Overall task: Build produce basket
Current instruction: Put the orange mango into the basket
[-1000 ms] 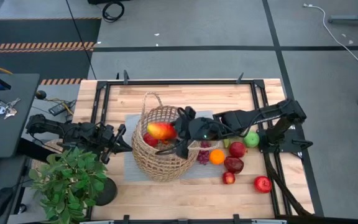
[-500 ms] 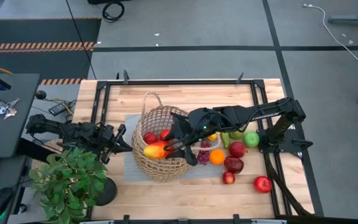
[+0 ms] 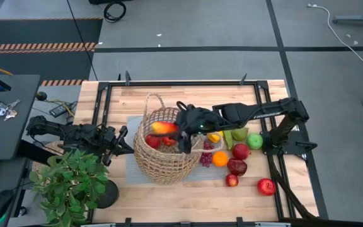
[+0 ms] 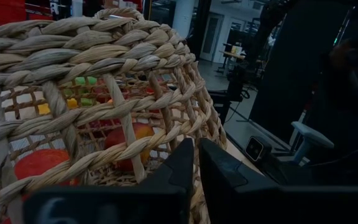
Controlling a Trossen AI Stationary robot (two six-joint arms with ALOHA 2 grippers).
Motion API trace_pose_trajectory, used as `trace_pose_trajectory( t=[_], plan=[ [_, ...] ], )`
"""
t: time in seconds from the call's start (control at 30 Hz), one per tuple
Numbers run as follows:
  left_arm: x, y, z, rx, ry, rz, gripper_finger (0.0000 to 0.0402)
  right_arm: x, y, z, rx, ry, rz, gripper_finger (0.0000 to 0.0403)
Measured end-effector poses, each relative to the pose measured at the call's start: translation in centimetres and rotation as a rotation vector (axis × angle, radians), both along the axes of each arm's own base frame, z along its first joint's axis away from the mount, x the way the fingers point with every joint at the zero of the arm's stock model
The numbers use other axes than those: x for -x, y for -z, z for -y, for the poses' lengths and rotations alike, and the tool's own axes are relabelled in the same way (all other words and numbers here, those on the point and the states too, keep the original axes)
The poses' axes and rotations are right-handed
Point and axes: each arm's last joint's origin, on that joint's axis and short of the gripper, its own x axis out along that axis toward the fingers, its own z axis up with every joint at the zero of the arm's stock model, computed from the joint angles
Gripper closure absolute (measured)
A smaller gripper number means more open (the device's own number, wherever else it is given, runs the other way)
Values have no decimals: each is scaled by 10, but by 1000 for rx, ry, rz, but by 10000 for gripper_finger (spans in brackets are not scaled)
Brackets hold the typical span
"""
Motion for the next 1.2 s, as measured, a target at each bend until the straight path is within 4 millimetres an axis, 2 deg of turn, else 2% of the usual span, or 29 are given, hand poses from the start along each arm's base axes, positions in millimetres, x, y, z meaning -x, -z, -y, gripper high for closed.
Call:
trace_pose_trajectory(
  t=[0.17, 0.4, 0.6, 0.9, 1.03, 1.2],
  plan=[
    [0, 0, 0, 0, 0, 0, 373, -12, 20, 11, -39, 35, -78, 112],
    [0, 0, 0, 0, -1, 2, 366, -36, 64, 38, -183, -11, -229, 112],
    [0, 0, 0, 1, -1, 1, 373, -44, 81, 61, -223, -11, -276, 112],
    [0, -1, 0, 2, 0, 9, 366, -56, 113, 60, -254, -130, -368, 111],
    [0, -1, 0, 2, 0, 9, 369, -56, 116, 60, -240, -141, -387, 101],
    [0, -1, 0, 3, -1, 9, 374, -56, 116, 60, -221, -125, -389, 68]
  ],
)
